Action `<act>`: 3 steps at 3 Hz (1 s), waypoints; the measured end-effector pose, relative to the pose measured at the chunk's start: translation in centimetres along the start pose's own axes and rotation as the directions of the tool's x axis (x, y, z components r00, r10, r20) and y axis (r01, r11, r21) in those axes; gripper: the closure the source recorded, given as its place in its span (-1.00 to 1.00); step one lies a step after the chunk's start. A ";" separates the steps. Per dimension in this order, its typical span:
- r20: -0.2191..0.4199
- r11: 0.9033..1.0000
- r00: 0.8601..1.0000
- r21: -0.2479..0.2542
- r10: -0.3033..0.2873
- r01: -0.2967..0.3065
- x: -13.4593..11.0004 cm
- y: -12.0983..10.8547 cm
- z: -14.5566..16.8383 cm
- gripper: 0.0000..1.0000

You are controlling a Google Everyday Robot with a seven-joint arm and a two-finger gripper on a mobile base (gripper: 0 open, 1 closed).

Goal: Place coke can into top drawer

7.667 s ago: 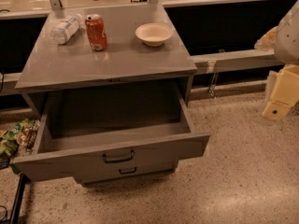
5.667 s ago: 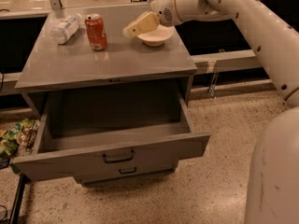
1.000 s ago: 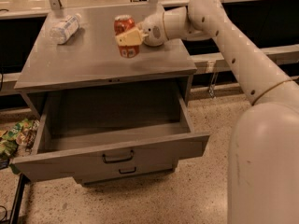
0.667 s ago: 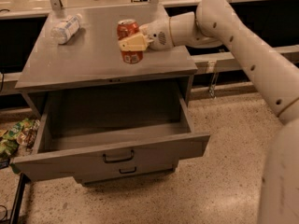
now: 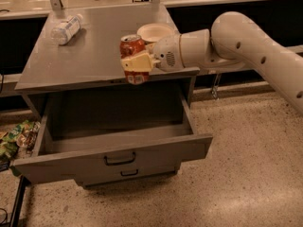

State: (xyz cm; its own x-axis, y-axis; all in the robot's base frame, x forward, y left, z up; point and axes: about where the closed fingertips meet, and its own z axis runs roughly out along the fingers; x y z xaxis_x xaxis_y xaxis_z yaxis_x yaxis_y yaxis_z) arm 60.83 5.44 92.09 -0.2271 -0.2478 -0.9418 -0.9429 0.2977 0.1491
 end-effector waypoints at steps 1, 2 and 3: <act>-0.008 1.000 1.000 -0.005 0.006 -0.007 0.6 0.3 0.1 1.00; -0.007 1.000 1.000 -0.005 0.006 -0.006 0.5 0.3 0.2 1.00; 0.025 0.996 0.995 -0.021 0.092 -0.092 4.0 0.8 1.8 1.00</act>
Offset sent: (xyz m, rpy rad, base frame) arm -0.0069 0.0018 -0.0433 0.0940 0.1243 -0.0620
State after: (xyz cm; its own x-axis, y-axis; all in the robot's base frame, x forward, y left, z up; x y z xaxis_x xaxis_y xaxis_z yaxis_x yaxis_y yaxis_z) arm 59.65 6.32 87.92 -0.3071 -0.1965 -0.9312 -0.9230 0.2999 0.2412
